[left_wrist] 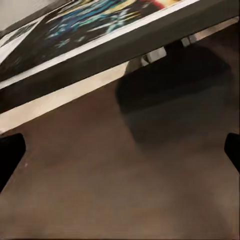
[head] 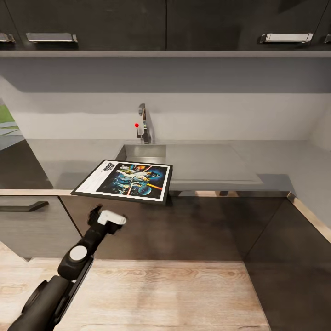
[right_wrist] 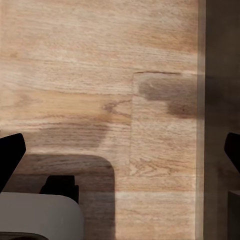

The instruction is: Pick up the poster from the kitchen countertop and hang it on one of the wall nails in the kitchen.

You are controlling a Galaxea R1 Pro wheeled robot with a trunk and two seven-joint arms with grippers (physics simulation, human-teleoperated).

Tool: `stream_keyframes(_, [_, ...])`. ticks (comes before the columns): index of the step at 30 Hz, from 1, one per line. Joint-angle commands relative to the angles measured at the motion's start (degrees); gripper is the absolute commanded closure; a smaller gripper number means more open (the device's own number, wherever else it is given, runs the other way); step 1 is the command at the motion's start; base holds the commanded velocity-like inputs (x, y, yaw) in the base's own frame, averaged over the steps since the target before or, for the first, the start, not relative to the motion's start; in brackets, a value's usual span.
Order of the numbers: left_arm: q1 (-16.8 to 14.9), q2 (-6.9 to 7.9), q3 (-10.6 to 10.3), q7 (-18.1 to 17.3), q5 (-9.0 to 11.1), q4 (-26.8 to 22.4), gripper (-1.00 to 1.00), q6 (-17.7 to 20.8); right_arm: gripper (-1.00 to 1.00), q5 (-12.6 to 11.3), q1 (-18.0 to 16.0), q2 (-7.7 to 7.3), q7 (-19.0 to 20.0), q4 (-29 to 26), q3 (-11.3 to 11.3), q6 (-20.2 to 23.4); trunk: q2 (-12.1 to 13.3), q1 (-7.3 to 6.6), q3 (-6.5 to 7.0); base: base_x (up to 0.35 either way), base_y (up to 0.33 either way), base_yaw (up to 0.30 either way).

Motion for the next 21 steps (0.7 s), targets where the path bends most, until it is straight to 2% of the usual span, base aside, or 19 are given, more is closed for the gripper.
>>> stream_keyframes(1, [-0.04, -0.41, -0.40, 1.80, -3.06, -0.11, -1.00, 0.41, -1.00, 0.12, -0.03, -0.01, -0.05, 0.05, 0.01, -0.18, -0.03, 0.00, -0.05, 0.000, 0.000, 0.000])
stream_keyframes(2, [-0.04, -0.63, -0.56, 2.44, -4.44, -0.11, -1.00, 0.45, -1.00, 0.12, -0.03, -0.01, -0.07, 0.05, 0.01, -0.18, -0.03, 0.00, -0.05, 0.000, 0.000, 0.000])
stream_keyframes(3, [-0.04, -1.17, -0.78, 3.36, -7.67, -0.14, -1.00, 0.50, -1.00, 0.12, -0.03, -0.01, -0.06, 0.05, 0.01, -0.18, -0.03, 0.00, -0.05, 0.000, 0.000, 0.000])
stream_keyframes(5, [-0.04, -1.88, -0.92, 3.94, -11.24, -0.16, -1.00, 0.54, -1.00, 0.12, -0.03, -0.01, -0.06, 0.05, 0.01, -0.18, -0.03, 0.00, -0.05, 0.000, 0.000, 0.000])
stream_keyframes(6, [-0.04, -2.97, -1.00, 4.32, -15.07, -0.18, -1.00, 0.56, -1.00, 0.12, -0.03, -0.01, -0.05, 0.05, 0.01, -0.18, -0.03, 0.00, -0.05, 0.000, 0.000, 0.000])
stream_keyframes(8, [-0.04, -4.24, -1.00, 4.56, -18.88, -0.19, -1.00, 0.58, -1.00, 0.12, -0.03, -0.01, -0.05, 0.05, 0.01, -0.18, -0.03, 0.00, -0.05, 0.000, 0.000, 0.000])
stream_keyframes(10, [-0.04, -6.55, -1.00, 4.81, -25.30, -0.20, -1.00, 0.59, -1.00, 0.12, -0.03, -0.01, -0.05, 0.05, 0.01, -0.18, -0.03, 0.00, -0.05, 0.000, 0.000, 0.000])
stream_keyframes(12, [-0.04, -7.55, -1.03, 4.88, -27.62, -0.20, -1.00, 0.59, -1.00, 0.12, -0.03, -0.01, -0.05, 0.05, 0.01, -0.18, -0.03, 0.00, -0.05, 0.000, 0.000, 0.000])
stream_keyframes(14, [-0.04, -9.21, -1.12, 4.98, -30.95, -0.18, -1.00, 0.55, -1.00, 0.12, -0.03, -0.01, -0.05, 0.05, 0.01, -0.18, -0.03, 0.00, -0.05, 0.000, 0.000, 0.000])
stream_keyframes(16, [-0.05, -9.74, -1.14, 5.02, -32.54, -0.18, -1.00, 0.53, -1.00, 0.12, -0.03, -0.01, -0.05, 0.05, 0.01, -0.18, -0.03, 0.00, -0.05, 0.000, 0.000, 0.000])
stream_keyframes(19, [-0.04, -10.37, -1.17, 5.04, -37.40, -0.16, -1.00, 0.57, -1.00, 0.12, -0.03, -0.01, -0.06, 0.05, 0.01, -0.18, -0.03, 0.00, -0.05, 0.000, 0.000, 0.000])
stream_keyframes(21, [-0.04, -10.50, -1.17, 5.02, -39.08, -0.14, -1.00, 0.58, -1.00, 0.12, -0.03, -0.01, -0.07, 0.05, 0.01, -0.18, -0.03, 0.00, -0.05, 0.000, 0.000, 0.000])
